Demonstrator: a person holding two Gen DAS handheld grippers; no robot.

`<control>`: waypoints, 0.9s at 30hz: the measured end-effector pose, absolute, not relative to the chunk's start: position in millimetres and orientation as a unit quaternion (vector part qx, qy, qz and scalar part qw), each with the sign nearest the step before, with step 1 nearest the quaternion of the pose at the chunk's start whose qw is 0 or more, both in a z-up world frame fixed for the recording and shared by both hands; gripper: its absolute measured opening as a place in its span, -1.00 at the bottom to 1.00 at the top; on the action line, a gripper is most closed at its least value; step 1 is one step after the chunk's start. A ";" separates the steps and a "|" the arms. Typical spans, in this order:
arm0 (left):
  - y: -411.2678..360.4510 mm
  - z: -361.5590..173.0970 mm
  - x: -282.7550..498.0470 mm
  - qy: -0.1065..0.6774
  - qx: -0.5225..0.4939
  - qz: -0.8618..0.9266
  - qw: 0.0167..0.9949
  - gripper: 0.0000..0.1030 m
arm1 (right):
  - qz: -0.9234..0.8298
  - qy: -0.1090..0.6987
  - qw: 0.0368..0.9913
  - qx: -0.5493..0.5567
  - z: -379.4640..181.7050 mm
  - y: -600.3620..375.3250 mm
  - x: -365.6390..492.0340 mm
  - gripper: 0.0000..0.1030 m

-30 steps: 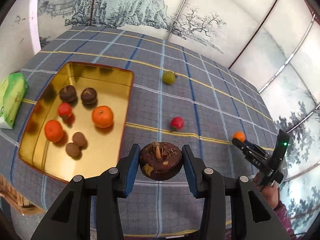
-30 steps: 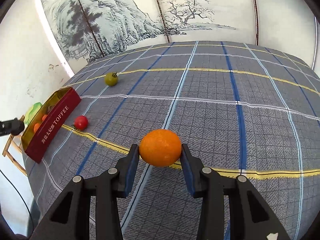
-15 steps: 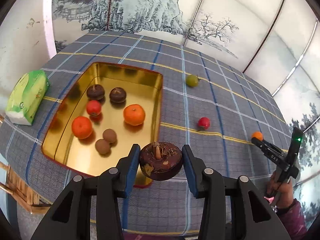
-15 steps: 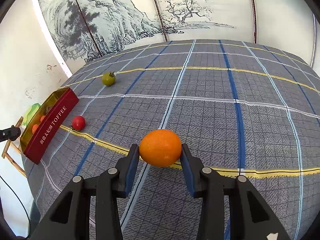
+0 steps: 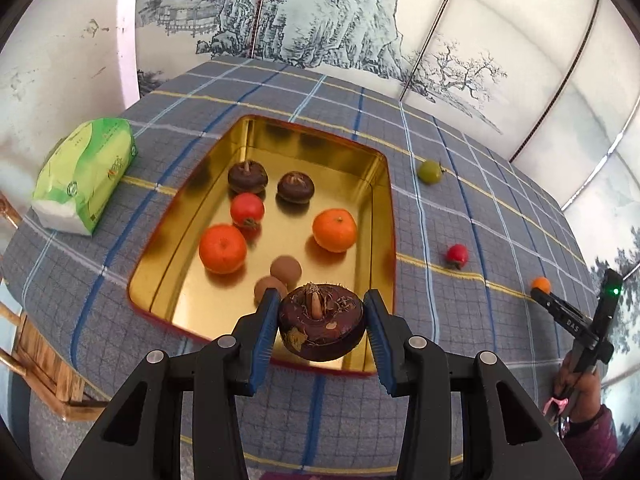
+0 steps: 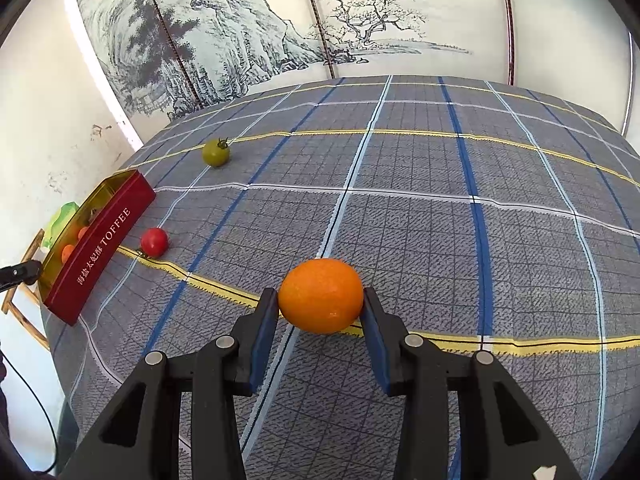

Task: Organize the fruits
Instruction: 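Carry the mangosteen into the tin and open the left gripper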

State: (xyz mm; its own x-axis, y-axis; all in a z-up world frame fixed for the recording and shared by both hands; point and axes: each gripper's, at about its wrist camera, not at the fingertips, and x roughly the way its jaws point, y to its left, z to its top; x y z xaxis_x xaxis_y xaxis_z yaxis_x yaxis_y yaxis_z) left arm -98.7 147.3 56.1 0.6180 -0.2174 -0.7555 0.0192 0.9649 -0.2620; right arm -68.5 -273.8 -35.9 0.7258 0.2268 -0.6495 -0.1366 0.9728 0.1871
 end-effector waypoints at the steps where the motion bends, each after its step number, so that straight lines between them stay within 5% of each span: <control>1: 146.4 57.6 -96.1 0.428 -0.109 -0.066 0.895 -0.15 | 0.098 0.357 0.927 0.063 -36.2 -273.5 -68.6 -0.25; 27: 138.6 33.4 -11.4 0.467 -0.080 -0.054 0.879 -0.15 | 0.099 0.368 0.923 0.062 -39.5 -269.7 -67.8 -0.25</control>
